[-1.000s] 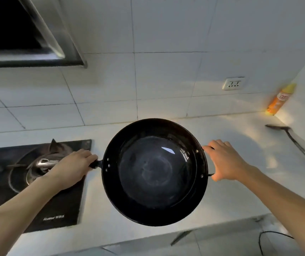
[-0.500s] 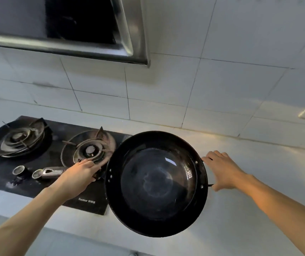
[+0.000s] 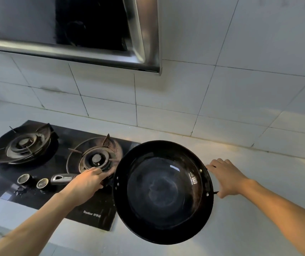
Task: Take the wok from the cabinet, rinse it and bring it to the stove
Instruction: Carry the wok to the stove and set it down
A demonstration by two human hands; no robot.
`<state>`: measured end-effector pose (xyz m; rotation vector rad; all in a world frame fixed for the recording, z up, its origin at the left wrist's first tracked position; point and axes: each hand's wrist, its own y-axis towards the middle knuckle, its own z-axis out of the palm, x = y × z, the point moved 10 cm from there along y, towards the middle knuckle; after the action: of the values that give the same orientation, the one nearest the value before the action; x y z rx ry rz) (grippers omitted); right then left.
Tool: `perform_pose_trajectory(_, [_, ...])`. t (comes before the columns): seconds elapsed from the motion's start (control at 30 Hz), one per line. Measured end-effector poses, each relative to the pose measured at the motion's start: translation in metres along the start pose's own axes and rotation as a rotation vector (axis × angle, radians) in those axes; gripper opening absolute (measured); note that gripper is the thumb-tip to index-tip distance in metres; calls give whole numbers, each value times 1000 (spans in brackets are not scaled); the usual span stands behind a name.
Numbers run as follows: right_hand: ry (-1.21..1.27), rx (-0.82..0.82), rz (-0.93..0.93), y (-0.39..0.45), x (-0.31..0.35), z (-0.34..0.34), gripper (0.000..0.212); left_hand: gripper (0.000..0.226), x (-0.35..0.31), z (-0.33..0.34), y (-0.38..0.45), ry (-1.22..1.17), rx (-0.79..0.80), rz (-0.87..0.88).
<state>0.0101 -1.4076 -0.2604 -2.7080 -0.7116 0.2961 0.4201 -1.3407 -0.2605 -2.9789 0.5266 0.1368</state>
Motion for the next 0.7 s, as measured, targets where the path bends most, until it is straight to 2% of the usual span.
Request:
perform_pose_trajectory(0.13, [11,7,14,11,-3,5,86,51,8,7,16,13,33,1])
perform_pose_trajectory(0.7, [-11,75,69,56,-30,15,91,46,22,28,70,-5,51,30])
